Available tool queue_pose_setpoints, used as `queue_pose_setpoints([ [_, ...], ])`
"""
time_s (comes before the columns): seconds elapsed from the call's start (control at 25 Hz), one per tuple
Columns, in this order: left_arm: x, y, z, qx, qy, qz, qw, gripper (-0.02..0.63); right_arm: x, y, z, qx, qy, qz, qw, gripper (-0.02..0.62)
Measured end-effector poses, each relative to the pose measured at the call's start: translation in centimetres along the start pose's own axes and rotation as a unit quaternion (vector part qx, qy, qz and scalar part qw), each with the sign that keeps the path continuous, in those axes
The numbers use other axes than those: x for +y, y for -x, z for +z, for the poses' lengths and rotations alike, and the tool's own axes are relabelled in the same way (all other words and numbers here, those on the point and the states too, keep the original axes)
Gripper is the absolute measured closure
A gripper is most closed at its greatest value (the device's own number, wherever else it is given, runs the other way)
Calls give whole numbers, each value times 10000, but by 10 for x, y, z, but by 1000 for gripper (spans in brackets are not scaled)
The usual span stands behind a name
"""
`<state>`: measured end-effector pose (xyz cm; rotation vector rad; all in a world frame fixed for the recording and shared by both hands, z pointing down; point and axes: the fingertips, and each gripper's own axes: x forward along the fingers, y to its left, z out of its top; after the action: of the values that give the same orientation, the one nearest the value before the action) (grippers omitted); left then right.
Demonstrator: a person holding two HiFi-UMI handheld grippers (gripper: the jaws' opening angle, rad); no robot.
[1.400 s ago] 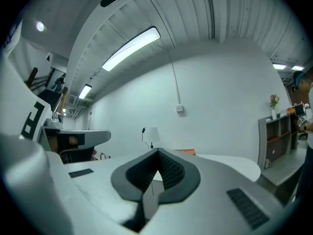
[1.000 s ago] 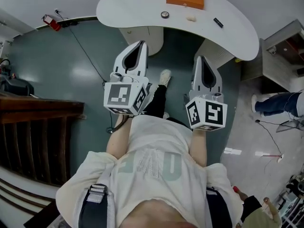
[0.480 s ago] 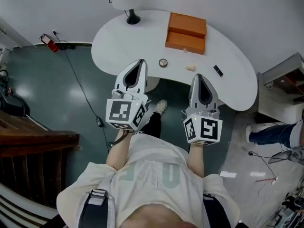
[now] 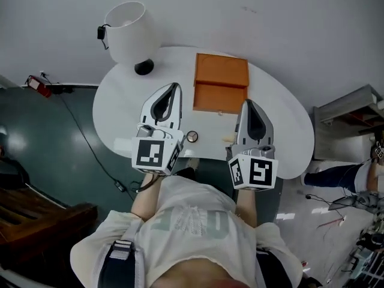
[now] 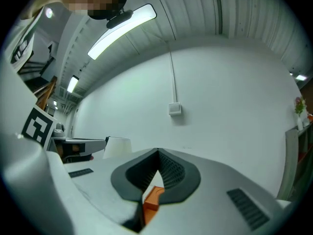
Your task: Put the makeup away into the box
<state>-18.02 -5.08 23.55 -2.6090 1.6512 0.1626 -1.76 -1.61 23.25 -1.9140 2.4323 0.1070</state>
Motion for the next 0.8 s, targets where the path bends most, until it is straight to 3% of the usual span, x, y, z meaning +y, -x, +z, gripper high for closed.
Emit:
queue_pose_setpoints([
  [0.32, -6, -62, 1, 23, 210, -312, 9993, 598, -33, -43, 0, 108, 36, -124, 9999, 591],
  [0.44, -13, -73, -10, 274, 72, -215, 9994, 600, -48, -46, -4, 140, 80, -104, 9998, 591],
  [0.8, -41, -95, 0, 65, -137, 90, 9998, 600, -79, -56, 2, 87, 189, 365, 9991, 591],
])
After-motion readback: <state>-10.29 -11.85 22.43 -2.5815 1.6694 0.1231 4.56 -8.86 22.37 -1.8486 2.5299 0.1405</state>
